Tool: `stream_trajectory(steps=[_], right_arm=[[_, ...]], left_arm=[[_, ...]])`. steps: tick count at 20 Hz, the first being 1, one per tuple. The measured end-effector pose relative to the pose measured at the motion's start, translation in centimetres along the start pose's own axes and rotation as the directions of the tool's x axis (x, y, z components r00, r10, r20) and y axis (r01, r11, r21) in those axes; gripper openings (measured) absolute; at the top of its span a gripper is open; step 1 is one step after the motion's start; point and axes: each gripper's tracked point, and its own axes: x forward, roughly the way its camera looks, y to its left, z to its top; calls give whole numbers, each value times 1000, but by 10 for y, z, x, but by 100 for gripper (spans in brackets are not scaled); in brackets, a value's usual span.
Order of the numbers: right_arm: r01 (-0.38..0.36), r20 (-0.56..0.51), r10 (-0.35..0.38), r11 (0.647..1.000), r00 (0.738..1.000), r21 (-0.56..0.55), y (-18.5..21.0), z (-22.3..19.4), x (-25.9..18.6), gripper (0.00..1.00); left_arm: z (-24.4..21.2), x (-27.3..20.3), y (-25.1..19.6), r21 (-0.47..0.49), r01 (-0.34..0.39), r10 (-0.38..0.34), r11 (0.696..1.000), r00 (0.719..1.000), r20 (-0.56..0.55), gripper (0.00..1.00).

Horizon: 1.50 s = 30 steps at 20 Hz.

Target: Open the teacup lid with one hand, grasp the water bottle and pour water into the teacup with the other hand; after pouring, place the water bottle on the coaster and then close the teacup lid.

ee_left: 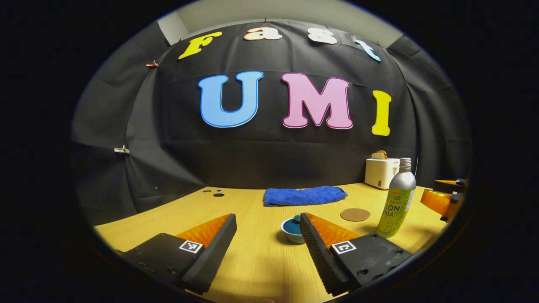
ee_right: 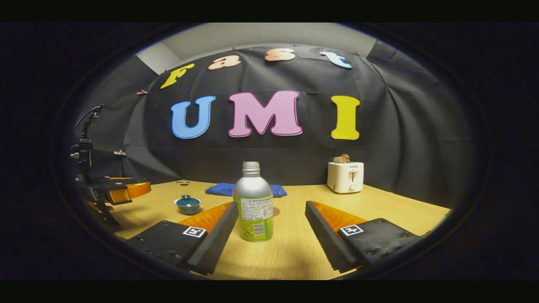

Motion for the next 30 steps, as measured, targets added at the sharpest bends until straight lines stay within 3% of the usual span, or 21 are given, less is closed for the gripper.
stream_trajectory(steps=[9, 15, 20, 26, 30], right_arm=[[-30, -5, 30, 999, 1000, 21, 16, 5, -4, 99], [-27, -13, 27, 999, 1000, 25, 21, 5, -3, 99], [-13, -16, 13, 1000, 1000, 20, 20, 6, 0, 99], [-2, -38, 3, 1000, 999, 20, 9, 0, 14, 99], [6, -66, -5, 1000, 998, 24, 1, -11, 23, 99]], left_arm=[[-3, -4, -12, -5, 24, -24, 1000, 1000, -13, 95], [14, 2, -9, 45, 33, -34, 998, 999, 23, 95], [11, 33, -28, 28, 111, -111, 993, 994, -5, 95], [-23, 80, -55, -19, 214, -214, 977, 972, -101, 95], [-42, 104, -56, 10, 223, -219, 975, 963, -156, 95]])
